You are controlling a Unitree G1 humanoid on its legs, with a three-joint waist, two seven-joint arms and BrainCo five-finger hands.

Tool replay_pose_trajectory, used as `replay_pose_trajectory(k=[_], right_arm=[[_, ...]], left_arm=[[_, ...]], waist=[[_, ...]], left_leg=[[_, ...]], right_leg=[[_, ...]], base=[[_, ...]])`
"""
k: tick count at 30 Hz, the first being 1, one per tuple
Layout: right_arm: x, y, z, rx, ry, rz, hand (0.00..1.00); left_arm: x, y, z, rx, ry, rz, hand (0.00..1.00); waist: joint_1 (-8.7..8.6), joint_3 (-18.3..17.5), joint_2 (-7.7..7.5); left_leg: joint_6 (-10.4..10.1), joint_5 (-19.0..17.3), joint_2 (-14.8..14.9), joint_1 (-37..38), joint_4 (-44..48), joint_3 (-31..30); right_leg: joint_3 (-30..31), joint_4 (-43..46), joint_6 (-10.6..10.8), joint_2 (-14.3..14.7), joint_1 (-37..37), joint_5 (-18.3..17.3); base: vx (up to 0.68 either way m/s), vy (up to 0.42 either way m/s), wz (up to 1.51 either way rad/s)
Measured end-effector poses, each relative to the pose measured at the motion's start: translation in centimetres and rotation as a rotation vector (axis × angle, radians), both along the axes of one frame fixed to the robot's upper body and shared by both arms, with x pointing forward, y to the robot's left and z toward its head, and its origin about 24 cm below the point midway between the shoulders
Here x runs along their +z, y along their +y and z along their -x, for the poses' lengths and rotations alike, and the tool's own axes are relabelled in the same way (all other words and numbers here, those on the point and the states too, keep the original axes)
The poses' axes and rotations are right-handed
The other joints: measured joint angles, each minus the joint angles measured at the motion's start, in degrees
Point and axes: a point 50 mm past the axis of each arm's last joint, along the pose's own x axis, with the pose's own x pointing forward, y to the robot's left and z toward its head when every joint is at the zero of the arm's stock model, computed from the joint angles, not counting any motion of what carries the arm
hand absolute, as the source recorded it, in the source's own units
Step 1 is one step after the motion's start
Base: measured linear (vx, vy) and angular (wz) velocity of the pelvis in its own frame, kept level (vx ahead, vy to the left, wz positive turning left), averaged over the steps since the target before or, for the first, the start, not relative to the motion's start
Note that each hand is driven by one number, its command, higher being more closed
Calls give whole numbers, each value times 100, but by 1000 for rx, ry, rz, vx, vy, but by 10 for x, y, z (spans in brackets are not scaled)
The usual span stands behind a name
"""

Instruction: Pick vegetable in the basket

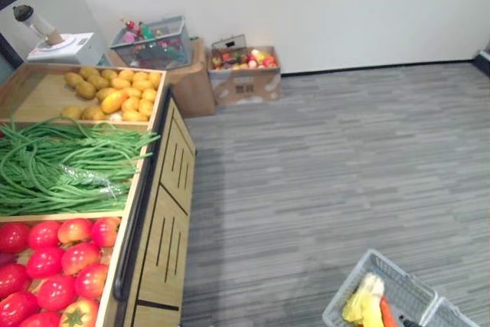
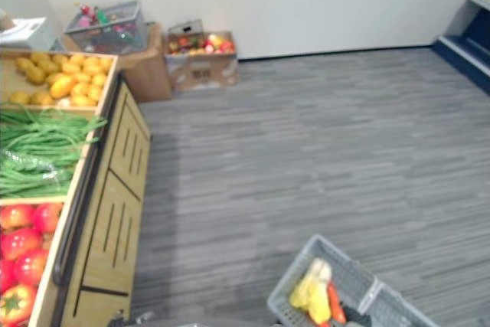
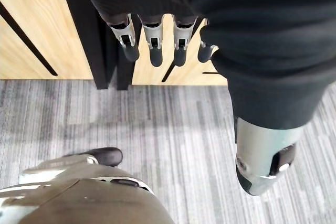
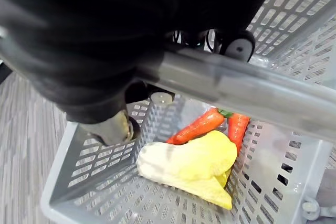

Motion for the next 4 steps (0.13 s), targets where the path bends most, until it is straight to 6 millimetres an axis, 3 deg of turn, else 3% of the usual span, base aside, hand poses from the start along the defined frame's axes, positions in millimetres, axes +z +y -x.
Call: replay_pose_trajectory(k=[4], right_arm=[[-2,1,15,-66,16,-16,100]], left_arm=[[-1,0,4,64,-15,40,0]], waist=[[-9,-113,-21]], left_leg=[[2,4,4,19,-9,-3]], right_leg=[[0,-28,18,4,-8,11]], base=[[-58,-13,-3]])
